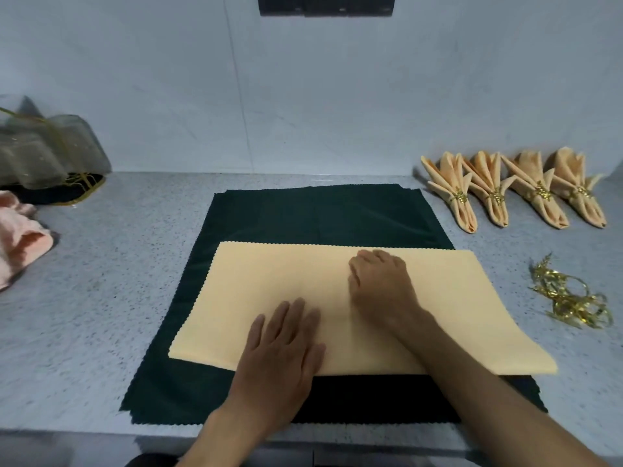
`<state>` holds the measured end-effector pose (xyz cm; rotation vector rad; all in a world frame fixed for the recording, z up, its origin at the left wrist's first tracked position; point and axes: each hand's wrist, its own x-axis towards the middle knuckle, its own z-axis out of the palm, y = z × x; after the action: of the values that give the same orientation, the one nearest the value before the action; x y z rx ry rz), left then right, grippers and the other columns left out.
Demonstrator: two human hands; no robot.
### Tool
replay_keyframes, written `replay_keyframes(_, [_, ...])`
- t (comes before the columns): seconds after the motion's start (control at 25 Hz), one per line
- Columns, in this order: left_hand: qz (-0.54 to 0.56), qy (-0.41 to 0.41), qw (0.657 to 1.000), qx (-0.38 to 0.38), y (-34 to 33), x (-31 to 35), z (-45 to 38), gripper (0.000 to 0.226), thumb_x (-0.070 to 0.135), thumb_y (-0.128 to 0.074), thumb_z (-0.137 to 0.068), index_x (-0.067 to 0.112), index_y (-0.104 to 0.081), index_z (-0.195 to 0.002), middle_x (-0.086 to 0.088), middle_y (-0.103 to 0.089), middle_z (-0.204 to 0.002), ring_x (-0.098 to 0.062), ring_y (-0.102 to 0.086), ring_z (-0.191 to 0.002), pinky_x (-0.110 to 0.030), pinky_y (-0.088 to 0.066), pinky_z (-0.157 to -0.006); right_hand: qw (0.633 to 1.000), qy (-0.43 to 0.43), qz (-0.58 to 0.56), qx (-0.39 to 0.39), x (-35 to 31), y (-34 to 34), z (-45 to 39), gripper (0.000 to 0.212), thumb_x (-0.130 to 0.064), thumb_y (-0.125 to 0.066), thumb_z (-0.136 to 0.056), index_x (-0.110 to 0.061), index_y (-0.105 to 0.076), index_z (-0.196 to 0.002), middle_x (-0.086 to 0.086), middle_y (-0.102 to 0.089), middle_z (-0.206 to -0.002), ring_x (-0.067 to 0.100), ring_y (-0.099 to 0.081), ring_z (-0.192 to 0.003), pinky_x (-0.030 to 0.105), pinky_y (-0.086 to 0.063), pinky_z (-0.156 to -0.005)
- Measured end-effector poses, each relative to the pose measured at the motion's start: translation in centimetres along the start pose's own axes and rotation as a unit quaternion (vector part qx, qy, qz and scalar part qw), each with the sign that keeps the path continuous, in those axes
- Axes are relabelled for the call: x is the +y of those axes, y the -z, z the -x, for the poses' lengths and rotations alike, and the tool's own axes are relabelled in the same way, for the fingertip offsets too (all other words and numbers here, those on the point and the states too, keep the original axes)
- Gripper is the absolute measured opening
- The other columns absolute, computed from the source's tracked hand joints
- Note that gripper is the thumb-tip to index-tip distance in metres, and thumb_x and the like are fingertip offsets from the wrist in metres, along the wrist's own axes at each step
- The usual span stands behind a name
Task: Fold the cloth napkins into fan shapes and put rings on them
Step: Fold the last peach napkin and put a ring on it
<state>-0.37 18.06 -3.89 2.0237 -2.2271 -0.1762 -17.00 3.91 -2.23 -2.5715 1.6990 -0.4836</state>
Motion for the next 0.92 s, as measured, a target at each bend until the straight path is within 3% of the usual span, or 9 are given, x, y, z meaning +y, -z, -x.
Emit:
replay_keyframes(0.08, [-0.015, 0.006, 1.0, -0.024, -0.4, -0.5, 0.2, 0.053, 0.044, -0.017, -0.104, 0.024, -0.035, -0.15, -0.001, -0.036, -0.156, -0.024, -0.038, -0.142, -0.045, -0.03, -0.115, 0.995, 0.001, -0.092, -0.034, -4.3, 0.6, 3.8, 0.048, -0.031, -0.023, -0.098, -0.012, -0.058, -0.126, 0.009, -0.052, -0.14, 0.032, -0.042, -0.134, 0.044, -0.029, -0.111])
replay_keyframes(0.16, [-0.035, -0.003, 0.999, -0.036, -1.0, -0.4, 0.1, 0.056, 0.039, -0.03, -0.096, 0.018, -0.038, -0.147, -0.005, -0.043, -0.151, -0.028, -0.047, -0.136, -0.05, -0.043, -0.106, 0.986, 0.01, -0.122, -0.115, -7.5, 0.4, 7.6, 0.056, -0.042, -0.012, -0.104, -0.021, -0.025, -0.154, 0.0, -0.017, -0.164, 0.02, -0.01, -0.151, 0.037, -0.004, -0.122])
replay_keyframes(0.24, [-0.022, 0.008, 0.998, -0.061, -0.4, -0.4, 0.0, 0.064, 0.052, -0.011, -0.098, 0.024, -0.029, -0.153, -0.001, -0.028, -0.159, -0.027, -0.032, -0.145, -0.048, -0.029, -0.116, 0.988, -0.015, -0.073, -0.133, -7.0, 0.0, 9.7, 0.067, -0.055, 0.007, -0.096, -0.027, 0.0, -0.157, -0.006, 0.006, -0.165, 0.015, 0.009, -0.151, 0.038, 0.008, -0.121])
replay_keyframes(0.36, [-0.021, 0.05, 0.998, -0.011, 0.0, -3.1, 1.1, 0.082, 0.071, 0.024, -0.076, 0.046, 0.008, -0.153, 0.014, 0.019, -0.159, -0.015, 0.018, -0.149, -0.041, 0.005, -0.122, 0.989, -0.106, 0.012, -0.106, -0.9, 0.7, 11.5, 0.076, -0.058, 0.016, -0.086, -0.031, 0.007, -0.156, -0.006, 0.013, -0.164, 0.018, 0.012, -0.151, 0.043, 0.005, -0.122])
replay_keyframes(0.52, [-0.014, 0.138, 0.99, -0.027, 1.7, -7.7, 4.0, 0.066, 0.072, 0.008, -0.085, 0.051, 0.015, -0.147, 0.014, 0.027, -0.157, -0.013, 0.03, -0.144, -0.039, 0.01, -0.121, 0.965, -0.228, 0.064, -0.109, 7.3, 3.0, 15.3, 0.068, -0.057, 0.001, -0.096, -0.029, 0.005, -0.157, -0.002, 0.009, -0.165, 0.021, 0.009, -0.152, 0.043, 0.0, -0.123])
replay_keyframes(0.64, [-0.015, 0.147, 0.988, -0.042, 1.6, -8.1, 4.3, 0.067, 0.07, 0.004, -0.085, 0.049, 0.015, -0.148, 0.012, 0.025, -0.158, -0.015, 0.028, -0.145, -0.039, 0.009, -0.122, 0.955, -0.259, 0.053, -0.137, 8.1, 4.2, 15.7, 0.066, -0.052, -0.002, -0.099, -0.023, 0.002, -0.158, 0.004, 0.007, -0.166, 0.023, 0.007, -0.152, 0.043, 0.0, -0.123])
replay_keyframes(0.76, [-0.003, 0.143, 0.989, -0.032, 1.4, -8.0, 4.1, 0.068, 0.07, 0.005, -0.086, 0.047, 0.017, -0.148, 0.01, 0.026, -0.158, -0.016, 0.028, -0.145, -0.04, 0.009, -0.122, 0.97, -0.215, 0.099, -0.06, 4.5, 4.3, 14.0, 0.067, -0.044, 0.001, -0.098, -0.012, -0.011, -0.155, 0.012, -0.005, -0.164, 0.028, 0.0, -0.151, 0.045, -0.005, -0.123])
replay_keyframes(0.84, [0.003, 0.139, 0.99, -0.029, 1.3, -8.2, 4.0, 0.07, 0.073, 0.011, -0.082, 0.048, 0.019, -0.147, 0.009, 0.026, -0.158, -0.017, 0.029, -0.145, -0.04, 0.01, -0.121, 0.991, -0.12, 0.054, -0.009, 0.3, 3.8, 12.1, 0.071, -0.044, 0.005, -0.095, -0.012, -0.009, -0.156, 0.011, 0.0, -0.165, 0.027, 0.004, -0.152, 0.041, -0.001, -0.123])
replay_keyframes(0.92, [-0.003, 0.133, 0.991, -0.033, 1.3, -8.2, 4.1, 0.077, 0.077, 0.018, -0.075, 0.049, 0.02, -0.146, 0.01, 0.027, -0.157, -0.017, 0.029, -0.144, -0.04, 0.011, -0.121, 0.999, -0.027, -0.017, -0.029, -4.0, 2.4, 9.8, 0.079, -0.049, 0.013, -0.088, -0.016, -0.004, -0.157, 0.005, 0.007, -0.165, 0.022, 0.008, -0.152, 0.037, 0.0, -0.123])
